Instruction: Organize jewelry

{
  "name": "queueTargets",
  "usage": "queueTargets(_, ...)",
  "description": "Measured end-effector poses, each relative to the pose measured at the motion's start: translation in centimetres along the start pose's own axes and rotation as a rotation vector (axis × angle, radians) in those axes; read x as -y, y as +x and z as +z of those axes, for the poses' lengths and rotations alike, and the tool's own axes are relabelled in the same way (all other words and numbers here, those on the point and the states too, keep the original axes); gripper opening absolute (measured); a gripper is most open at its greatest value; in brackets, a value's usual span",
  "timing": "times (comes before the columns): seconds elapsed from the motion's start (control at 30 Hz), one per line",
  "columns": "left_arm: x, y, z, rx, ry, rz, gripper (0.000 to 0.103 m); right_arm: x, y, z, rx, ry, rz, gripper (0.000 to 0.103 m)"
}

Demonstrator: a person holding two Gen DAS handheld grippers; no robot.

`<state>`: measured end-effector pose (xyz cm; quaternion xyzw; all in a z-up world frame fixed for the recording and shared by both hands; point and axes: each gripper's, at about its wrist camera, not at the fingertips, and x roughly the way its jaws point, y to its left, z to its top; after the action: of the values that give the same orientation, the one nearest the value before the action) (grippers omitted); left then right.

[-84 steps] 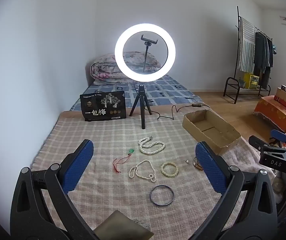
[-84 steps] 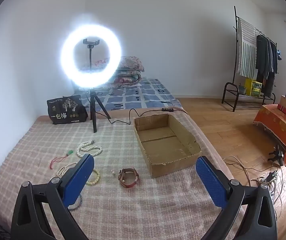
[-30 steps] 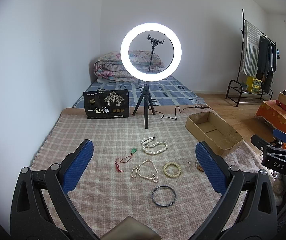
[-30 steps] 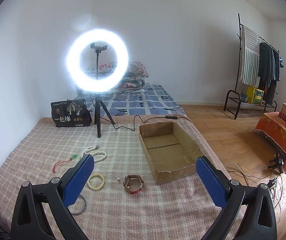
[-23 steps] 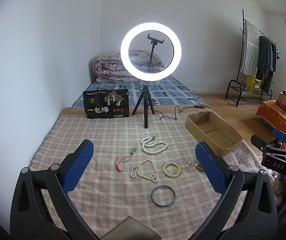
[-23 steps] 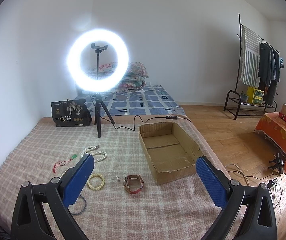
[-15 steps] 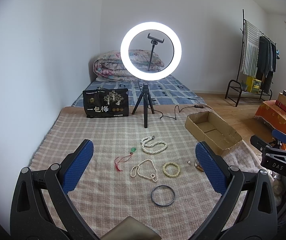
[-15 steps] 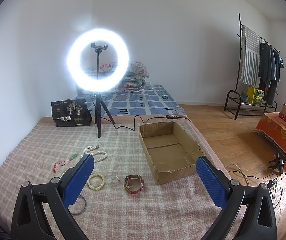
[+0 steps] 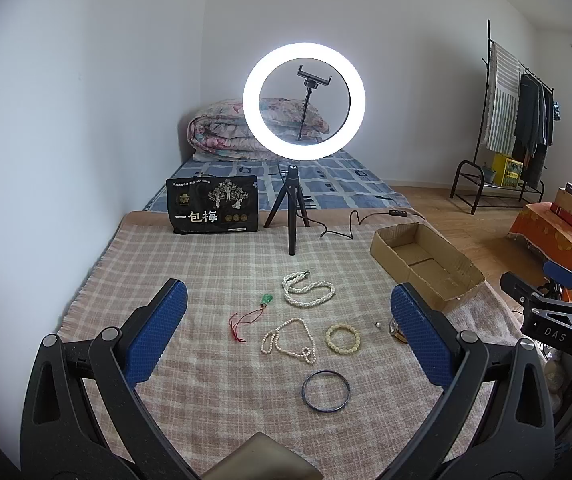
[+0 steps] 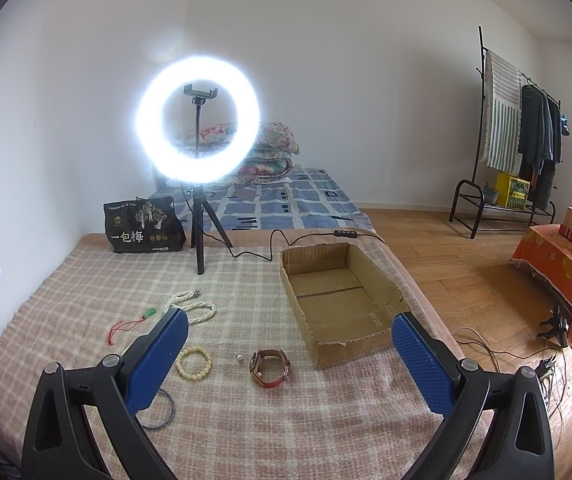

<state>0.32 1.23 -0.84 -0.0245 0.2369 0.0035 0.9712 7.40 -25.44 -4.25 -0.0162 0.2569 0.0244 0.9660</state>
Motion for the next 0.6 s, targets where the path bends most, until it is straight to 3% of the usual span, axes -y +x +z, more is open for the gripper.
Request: queueTargets(0.6, -1.4, 1.5, 0.1, -0.029, -0.031, 0.056, 0.103, 0.1, 1.6, -1.0, -0.059, 0.004, 0.019, 0.103)
